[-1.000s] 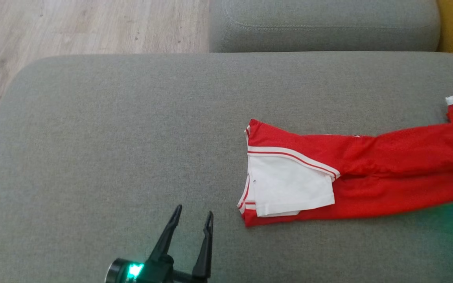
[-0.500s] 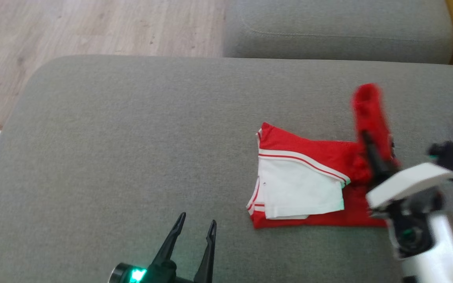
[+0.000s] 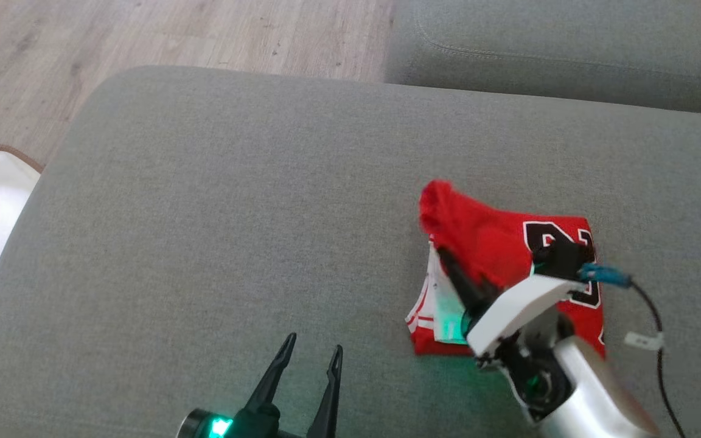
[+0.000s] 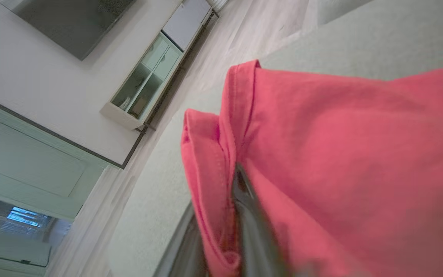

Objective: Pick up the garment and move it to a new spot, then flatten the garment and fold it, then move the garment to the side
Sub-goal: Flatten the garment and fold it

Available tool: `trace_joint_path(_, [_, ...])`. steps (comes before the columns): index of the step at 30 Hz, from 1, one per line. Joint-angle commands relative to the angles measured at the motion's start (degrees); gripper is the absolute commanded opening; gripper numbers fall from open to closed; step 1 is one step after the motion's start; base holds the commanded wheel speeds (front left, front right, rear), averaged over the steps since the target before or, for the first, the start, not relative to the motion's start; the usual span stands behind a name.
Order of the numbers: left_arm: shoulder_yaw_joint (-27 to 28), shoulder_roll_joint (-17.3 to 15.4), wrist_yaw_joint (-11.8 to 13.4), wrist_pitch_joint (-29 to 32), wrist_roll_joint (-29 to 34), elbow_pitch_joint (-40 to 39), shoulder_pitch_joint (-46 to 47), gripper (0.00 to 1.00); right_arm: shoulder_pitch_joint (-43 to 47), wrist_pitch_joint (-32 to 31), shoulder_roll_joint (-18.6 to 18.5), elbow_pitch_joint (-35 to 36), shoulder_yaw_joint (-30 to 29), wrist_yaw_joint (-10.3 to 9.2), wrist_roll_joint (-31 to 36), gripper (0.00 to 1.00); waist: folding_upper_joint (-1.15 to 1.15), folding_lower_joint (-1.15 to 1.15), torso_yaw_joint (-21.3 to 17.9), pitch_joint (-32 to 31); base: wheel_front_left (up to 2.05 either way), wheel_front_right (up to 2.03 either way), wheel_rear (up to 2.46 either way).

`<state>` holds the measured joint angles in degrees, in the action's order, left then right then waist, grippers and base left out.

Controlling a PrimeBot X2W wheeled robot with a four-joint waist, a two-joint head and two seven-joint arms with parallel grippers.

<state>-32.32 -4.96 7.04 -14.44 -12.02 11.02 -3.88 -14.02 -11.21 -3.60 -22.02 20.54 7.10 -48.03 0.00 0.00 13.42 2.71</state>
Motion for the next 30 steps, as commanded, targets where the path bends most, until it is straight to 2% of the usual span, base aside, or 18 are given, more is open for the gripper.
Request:
trace_joint_path(1, [1.9,0.9,0.1,-0.6,0.7,-1.3,1.9,1.0,-3.0,1.4,0.7,0.5,2.1,0.39,-0.7,1.0,0.0,0.0,0.1,-0.2,0.0,0.0,0.0])
trace_joint_path(6, [2.8,1.1,0.6,-0.6,0.9,-1.2,1.6,1.0,-3.7,5.1,0.7,-1.9,5.2,0.39,-0.8,1.0,0.0,0.0,-0.9,-0.8,0.0,0.0,0.0])
trace_joint_path(9, [3.5,1.1,0.8,-0.6,1.2,-1.6,1.4,1.0,-3.5,8.8,0.6,-1.0,4.7,0.39,1.9,1.0,0.0,0.0,-2.0,-1.7,0.0,0.0,0.0])
trace_joint_path(14, [5.9,1.2,1.8,-0.6,0.2,-2.7,-0.1,1.0,-0.9,17.3,-4.7,3.6,3.5,0.39,12.1,1.0,0.0,0.0,-4.4,-3.6,0.0,0.0,0.0])
trace_joint_path(20, [8.8,1.4,2.9,-0.6,0.4,-4.6,-1.5,1.0,6.3,24.7,-9.6,9.2,-1.9,0.39,22.1,1.0,0.0,0.0,-7.2,-6.2,0.0,0.0,0.0])
trace_joint_path(24, [10.1,1.3,3.0,-0.6,1.3,-5.6,-2.2,1.0,13.2,26.0,-10.1,12.1,-8.1,0.39,27.0,1.0,0.0,0.0,-8.4,-7.7,0.0,0.0,0.0])
trace_joint_path(30, [11.7,1.3,1.4,-0.6,1.5,-7.4,-3.7,1.0,22.3,26.2,-8.0,14.5,-14.8,0.39,34.0,1.0,0.0,0.0,-9.8,-8.4,0.0,0.0,0.0])
